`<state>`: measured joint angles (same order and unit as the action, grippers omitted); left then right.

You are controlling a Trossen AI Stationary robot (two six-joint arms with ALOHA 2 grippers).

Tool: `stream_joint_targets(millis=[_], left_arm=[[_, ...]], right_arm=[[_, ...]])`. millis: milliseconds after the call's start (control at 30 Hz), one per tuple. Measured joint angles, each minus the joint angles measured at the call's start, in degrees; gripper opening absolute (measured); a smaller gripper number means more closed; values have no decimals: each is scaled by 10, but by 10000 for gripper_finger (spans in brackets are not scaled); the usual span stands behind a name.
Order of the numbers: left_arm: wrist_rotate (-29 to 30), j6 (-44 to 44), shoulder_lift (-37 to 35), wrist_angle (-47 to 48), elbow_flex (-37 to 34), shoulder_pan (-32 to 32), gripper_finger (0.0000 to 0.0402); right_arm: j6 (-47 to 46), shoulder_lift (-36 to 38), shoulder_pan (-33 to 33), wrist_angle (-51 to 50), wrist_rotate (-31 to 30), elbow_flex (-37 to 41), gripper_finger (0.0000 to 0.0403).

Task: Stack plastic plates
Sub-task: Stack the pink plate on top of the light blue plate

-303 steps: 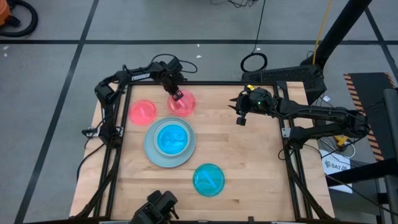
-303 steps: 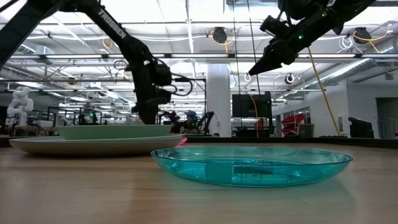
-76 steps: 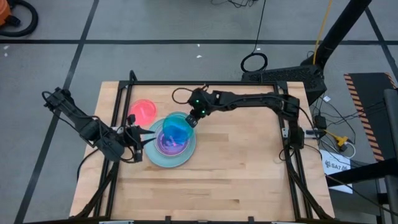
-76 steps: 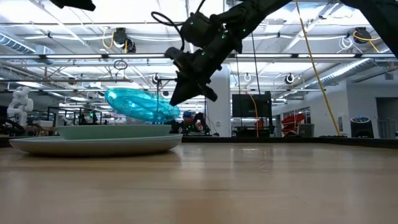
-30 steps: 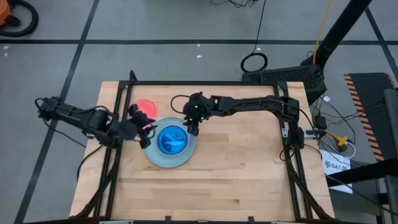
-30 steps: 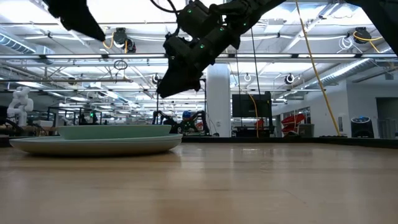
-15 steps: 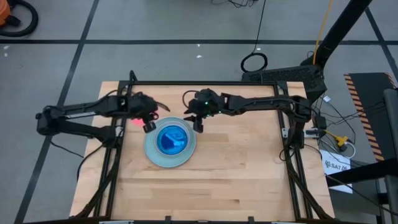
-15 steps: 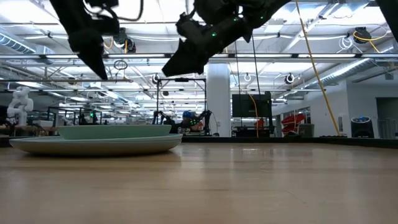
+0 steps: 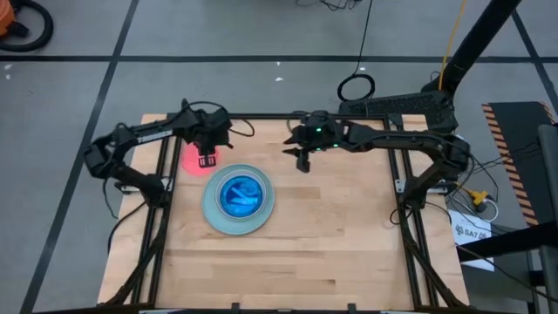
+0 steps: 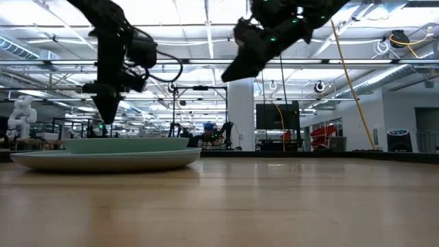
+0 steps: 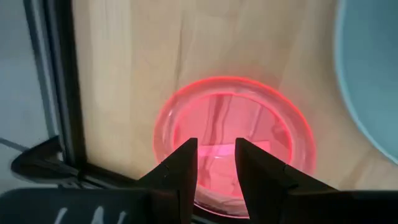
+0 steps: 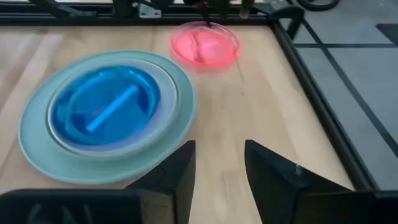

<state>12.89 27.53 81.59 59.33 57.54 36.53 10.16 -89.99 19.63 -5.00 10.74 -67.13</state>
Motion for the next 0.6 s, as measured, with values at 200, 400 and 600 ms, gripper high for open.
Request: stream_joint_targets(millis=[200, 400, 600], left_arm=[[6, 34, 62, 2, 0, 38, 115], [31, 105, 108, -61, 0, 62, 115], [31, 195, 136, -102, 0, 86, 115]], right_arm=[[2, 89, 27, 8, 0, 83, 130], [2, 151, 41, 25, 0, 140, 130], [0, 184, 47, 46, 1, 174, 130]])
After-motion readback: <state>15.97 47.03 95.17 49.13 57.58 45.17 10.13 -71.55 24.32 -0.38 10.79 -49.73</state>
